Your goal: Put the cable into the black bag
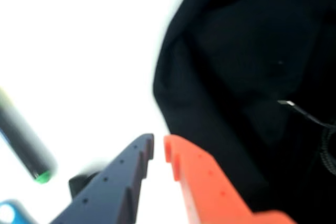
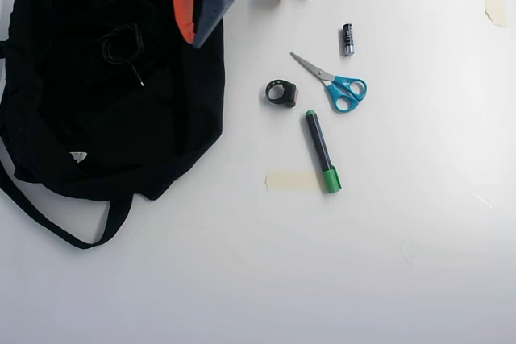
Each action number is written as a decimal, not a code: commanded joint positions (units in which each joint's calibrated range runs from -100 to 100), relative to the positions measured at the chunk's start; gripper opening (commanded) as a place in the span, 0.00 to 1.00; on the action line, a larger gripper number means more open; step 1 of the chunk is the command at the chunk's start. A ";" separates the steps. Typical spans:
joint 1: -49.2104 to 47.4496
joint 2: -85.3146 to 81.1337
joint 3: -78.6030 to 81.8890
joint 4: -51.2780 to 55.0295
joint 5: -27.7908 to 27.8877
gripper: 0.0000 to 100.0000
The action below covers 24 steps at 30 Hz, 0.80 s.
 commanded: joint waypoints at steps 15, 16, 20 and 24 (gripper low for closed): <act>-11.28 -33.48 50.06 -24.61 -0.05 0.02; -11.73 -35.05 51.76 -24.61 -0.05 0.02; -13.15 -41.19 59.40 -24.52 -0.05 0.02; -14.50 -46.84 68.12 -24.52 -0.05 0.02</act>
